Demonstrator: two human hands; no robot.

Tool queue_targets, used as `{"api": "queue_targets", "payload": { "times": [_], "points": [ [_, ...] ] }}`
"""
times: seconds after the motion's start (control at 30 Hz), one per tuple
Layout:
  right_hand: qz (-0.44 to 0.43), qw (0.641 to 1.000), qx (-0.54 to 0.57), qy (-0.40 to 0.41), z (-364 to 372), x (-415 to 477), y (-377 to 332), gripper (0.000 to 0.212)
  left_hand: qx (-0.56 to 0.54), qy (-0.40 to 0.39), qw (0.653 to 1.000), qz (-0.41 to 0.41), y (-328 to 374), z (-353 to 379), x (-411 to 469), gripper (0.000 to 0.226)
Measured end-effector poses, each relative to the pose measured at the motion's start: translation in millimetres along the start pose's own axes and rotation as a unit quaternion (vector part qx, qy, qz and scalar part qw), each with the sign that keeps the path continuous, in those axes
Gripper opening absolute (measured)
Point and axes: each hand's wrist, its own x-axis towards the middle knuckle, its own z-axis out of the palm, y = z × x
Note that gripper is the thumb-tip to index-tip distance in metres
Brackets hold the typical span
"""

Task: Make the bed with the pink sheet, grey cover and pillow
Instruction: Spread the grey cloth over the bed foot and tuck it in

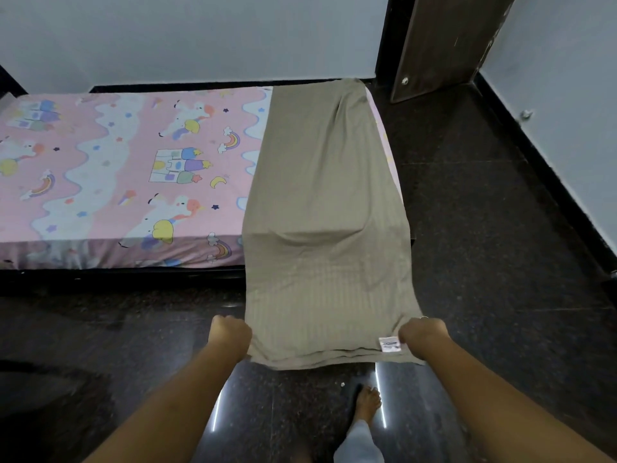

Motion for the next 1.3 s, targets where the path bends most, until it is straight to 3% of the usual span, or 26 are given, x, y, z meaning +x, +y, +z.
{"api": "queue_targets", "payload": {
  "times": [0.23, 0.53, 0.67, 0.83, 1.03, 1.3],
  "points": [
    [-0.061, 0.988, 0.145, 0.009, -55, 28, 26, 0.042, -0.143, 0.022, 0.989, 0.019, 15, -70, 24, 0.027],
    [-0.088, 0.979, 0.185, 0.011, -107, 55, 118, 0.037, -0.299, 0.029, 0.953, 0.046, 44, -190, 79, 0.022],
    [-0.068, 0.981, 0.179, 0.019, -142, 68, 176, 0.036, -0.333, 0.050, 0.941, 0.044, 54, -252, 100, 0.029],
    [-0.068, 0.978, 0.188, 0.059, -202, 88, 237, 0.037, -0.403, 0.093, 0.910, 0.026, 54, -322, 136, 0.022],
    [-0.101, 0.961, 0.232, 0.114, -274, 139, 294, 0.036, -0.429, 0.093, 0.898, 0.008, 45, -398, 209, 0.024],
    [-0.121, 0.949, 0.264, 0.121, -350, 237, 390, 0.036, -0.496, 0.107, 0.862, 0.004, 60, -526, 340, 0.025]
  ]
}}
